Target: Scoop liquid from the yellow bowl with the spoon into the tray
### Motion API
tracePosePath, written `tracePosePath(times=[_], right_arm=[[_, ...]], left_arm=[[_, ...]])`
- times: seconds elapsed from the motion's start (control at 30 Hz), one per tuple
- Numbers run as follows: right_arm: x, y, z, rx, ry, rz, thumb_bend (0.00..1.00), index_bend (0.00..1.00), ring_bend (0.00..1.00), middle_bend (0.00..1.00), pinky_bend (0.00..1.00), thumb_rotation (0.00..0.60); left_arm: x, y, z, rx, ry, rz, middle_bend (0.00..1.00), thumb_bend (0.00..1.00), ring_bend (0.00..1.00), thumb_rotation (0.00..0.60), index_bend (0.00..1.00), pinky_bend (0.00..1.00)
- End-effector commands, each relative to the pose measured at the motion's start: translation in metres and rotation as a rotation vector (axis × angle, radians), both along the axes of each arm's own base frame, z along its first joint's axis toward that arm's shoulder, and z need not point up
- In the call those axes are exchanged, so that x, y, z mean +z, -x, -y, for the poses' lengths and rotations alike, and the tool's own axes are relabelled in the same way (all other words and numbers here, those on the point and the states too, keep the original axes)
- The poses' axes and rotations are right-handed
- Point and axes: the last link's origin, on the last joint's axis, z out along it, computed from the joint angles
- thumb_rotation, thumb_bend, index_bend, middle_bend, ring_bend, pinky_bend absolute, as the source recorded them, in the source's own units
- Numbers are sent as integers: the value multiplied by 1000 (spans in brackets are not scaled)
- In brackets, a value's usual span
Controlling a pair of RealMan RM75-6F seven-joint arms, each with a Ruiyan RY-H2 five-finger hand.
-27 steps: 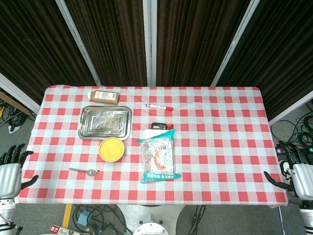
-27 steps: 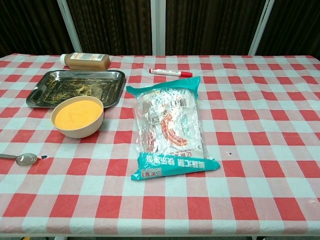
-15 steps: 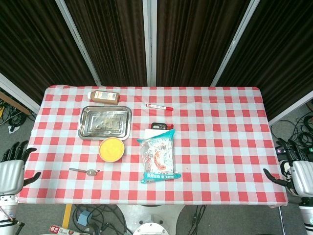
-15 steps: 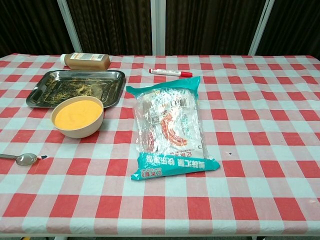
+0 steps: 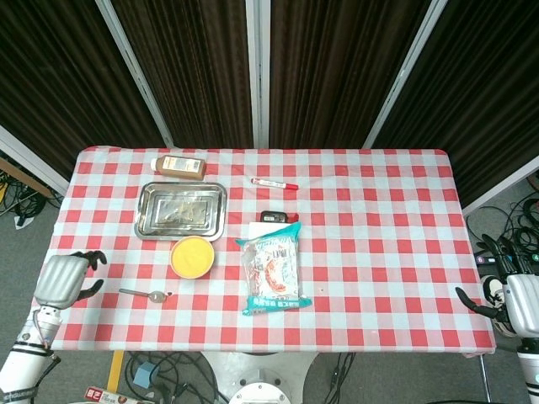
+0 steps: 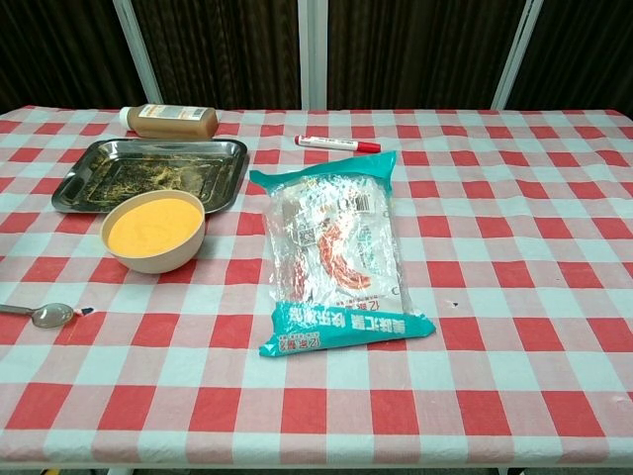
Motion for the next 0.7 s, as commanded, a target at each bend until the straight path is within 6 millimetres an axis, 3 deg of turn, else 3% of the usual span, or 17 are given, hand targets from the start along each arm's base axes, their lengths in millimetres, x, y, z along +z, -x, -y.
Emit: tracePosePath(times=[0.03, 0.17, 0.33, 0.7], right_arm=[[0, 0, 0, -4, -1, -1, 174, 44, 39, 201, 156, 440], [0, 0, 0, -8, -2, -4, 174, 44, 39, 203, 156, 437], [-1, 0, -1, -10, -5, -3, 174, 43, 39, 205, 156, 438], [-2, 2, -1, -17, -5, -1, 174, 44, 39, 205, 156, 437]], left_arm=[[-26, 2, -10, -4, 107, -16, 842, 298, 819, 600, 539, 953], [-47, 7, -12, 20, 180, -25, 909, 297, 877, 600, 539, 978], [-66, 9, -12, 46, 229, -26, 925, 296, 890, 600, 538, 979], [-80, 16, -9, 89, 256, -50, 926, 296, 891, 600, 542, 979]])
